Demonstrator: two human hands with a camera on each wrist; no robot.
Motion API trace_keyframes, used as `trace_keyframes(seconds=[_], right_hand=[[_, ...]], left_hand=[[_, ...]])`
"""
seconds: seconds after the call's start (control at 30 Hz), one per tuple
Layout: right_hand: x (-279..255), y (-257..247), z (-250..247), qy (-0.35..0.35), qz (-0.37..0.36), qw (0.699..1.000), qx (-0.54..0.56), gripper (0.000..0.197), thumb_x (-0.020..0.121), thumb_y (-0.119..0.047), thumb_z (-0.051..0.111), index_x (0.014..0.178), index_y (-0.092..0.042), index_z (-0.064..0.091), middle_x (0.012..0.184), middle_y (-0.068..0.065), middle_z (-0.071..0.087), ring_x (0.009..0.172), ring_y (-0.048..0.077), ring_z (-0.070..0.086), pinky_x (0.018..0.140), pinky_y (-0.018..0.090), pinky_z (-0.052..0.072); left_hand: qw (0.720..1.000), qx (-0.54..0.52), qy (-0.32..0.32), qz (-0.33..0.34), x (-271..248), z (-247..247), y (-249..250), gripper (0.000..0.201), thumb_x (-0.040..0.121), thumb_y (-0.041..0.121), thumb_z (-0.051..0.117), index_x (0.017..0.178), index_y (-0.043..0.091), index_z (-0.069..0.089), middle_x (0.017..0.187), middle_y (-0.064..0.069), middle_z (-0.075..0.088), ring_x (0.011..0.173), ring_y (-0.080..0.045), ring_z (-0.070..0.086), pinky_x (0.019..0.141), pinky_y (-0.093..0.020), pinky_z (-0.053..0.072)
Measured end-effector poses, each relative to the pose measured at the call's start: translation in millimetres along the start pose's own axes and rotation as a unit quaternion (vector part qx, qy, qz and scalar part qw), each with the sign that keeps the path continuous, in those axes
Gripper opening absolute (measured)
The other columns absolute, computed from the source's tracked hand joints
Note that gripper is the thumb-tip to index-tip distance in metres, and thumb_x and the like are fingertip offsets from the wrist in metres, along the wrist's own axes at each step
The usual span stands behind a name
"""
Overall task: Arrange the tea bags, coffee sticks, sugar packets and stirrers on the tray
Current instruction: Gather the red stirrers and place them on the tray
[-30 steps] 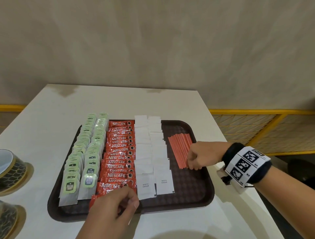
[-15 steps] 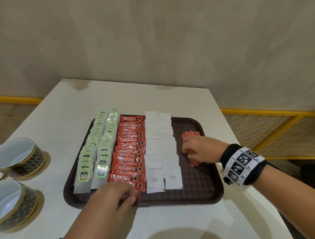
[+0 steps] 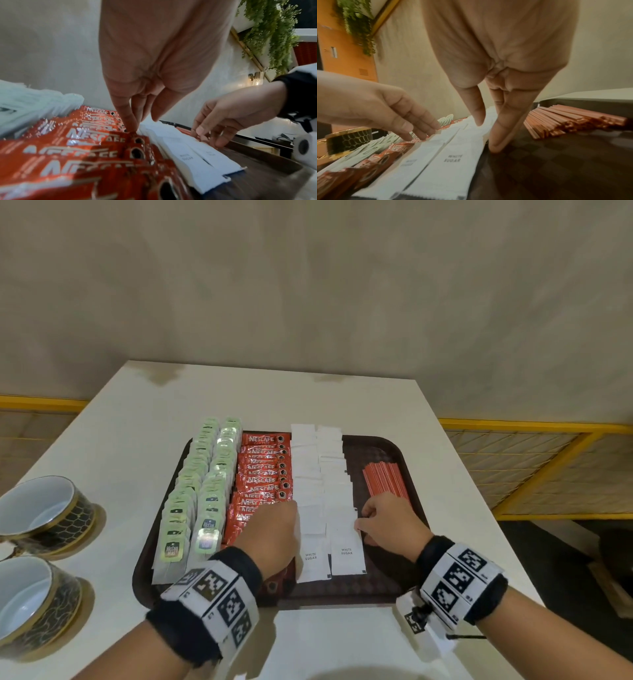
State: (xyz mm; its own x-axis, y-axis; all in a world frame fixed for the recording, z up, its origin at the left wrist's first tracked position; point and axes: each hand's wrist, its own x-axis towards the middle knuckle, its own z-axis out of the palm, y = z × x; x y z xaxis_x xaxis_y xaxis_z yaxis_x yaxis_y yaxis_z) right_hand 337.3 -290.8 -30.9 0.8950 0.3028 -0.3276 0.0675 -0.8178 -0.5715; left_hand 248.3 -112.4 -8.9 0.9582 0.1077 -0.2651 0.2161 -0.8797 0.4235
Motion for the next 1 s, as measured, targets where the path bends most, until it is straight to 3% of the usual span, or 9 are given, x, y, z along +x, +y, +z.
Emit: trace_keyframes(seconds=[0.17,0.33,0.5,0.7,0.83,0.93,1.0], right_hand=[[0,-5,2,0.012,-0.010,1.000,0.002,0.024,0.093,-0.012,0.057,0.080,0.003,0.070,0.082,0.014,0.070,0.080,0.026,0.069,0.079,0.034,0.058],[2,-1,5,0.004,-0.003,1.000,0.022,0.026,0.095,-0.010,0.052,0.086,0.007,0.070,0.090,0.015,0.070,0.081,0.027,0.069,0.078,0.039,0.059],[10,-4,-4,0.028,0.011,0.998,0.052,0.026,0.097,-0.009,0.049,0.094,0.007,0.070,0.093,0.019,0.069,0.086,0.029,0.068,0.083,0.041,0.058],[38,-11,-3,0.031,0.023,0.994,0.099,0.028,0.092,0.002,0.041,0.103,0.020,0.059,0.104,0.035,0.063,0.096,0.045,0.064,0.086,0.054,0.053],[48,-10,1,0.008,0.027,0.992,0.120,0.029,0.089,0.006,0.038,0.097,0.019,0.062,0.092,0.032,0.065,0.083,0.039,0.065,0.086,0.054,0.053],[53,-11,-9,0.007,0.036,0.991,0.127,0.030,0.089,0.005,0.038,0.098,0.017,0.064,0.091,0.027,0.067,0.086,0.036,0.066,0.087,0.051,0.054],[63,-13,-18,0.032,0.043,0.988,0.145,0.029,0.088,0.004,0.039,0.099,0.018,0.062,0.088,0.029,0.067,0.080,0.035,0.065,0.084,0.053,0.055]], left_hand=[[1.000,-0.005,0.008,0.006,2,6,1,0.034,0.096,-0.001,0.035,0.124,0.008,0.051,0.119,-0.008,0.059,0.104,-0.022,0.056,0.088,-0.023,0.044],[1.000,-0.016,0.007,0.007,0,2,3,0.039,0.096,-0.002,0.034,0.132,0.006,0.048,0.127,-0.011,0.056,0.113,-0.026,0.053,0.094,-0.028,0.043],[0.998,-0.045,0.043,-0.005,12,-4,0,0.034,0.091,-0.005,0.037,0.117,0.006,0.055,0.105,-0.009,0.060,0.087,-0.019,0.053,0.084,-0.028,0.049],[0.998,-0.052,0.026,-0.011,32,-7,3,0.032,0.091,-0.006,0.035,0.113,0.005,0.054,0.111,-0.009,0.060,0.088,-0.018,0.051,0.079,-0.023,0.044],[0.997,-0.073,0.026,-0.010,38,-6,-1,0.035,0.089,-0.008,0.034,0.113,0.003,0.057,0.107,-0.010,0.061,0.093,-0.022,0.056,0.083,-0.029,0.048],[0.993,-0.098,0.062,-0.011,44,-15,-6,0.037,0.089,-0.007,0.035,0.114,0.006,0.059,0.097,-0.011,0.063,0.075,-0.017,0.054,0.066,-0.023,0.048],[0.989,-0.118,0.089,-0.015,52,-29,-6,0.035,0.090,-0.007,0.034,0.112,0.004,0.060,0.100,-0.017,0.063,0.066,-0.012,0.048,0.057,-0.016,0.038]])
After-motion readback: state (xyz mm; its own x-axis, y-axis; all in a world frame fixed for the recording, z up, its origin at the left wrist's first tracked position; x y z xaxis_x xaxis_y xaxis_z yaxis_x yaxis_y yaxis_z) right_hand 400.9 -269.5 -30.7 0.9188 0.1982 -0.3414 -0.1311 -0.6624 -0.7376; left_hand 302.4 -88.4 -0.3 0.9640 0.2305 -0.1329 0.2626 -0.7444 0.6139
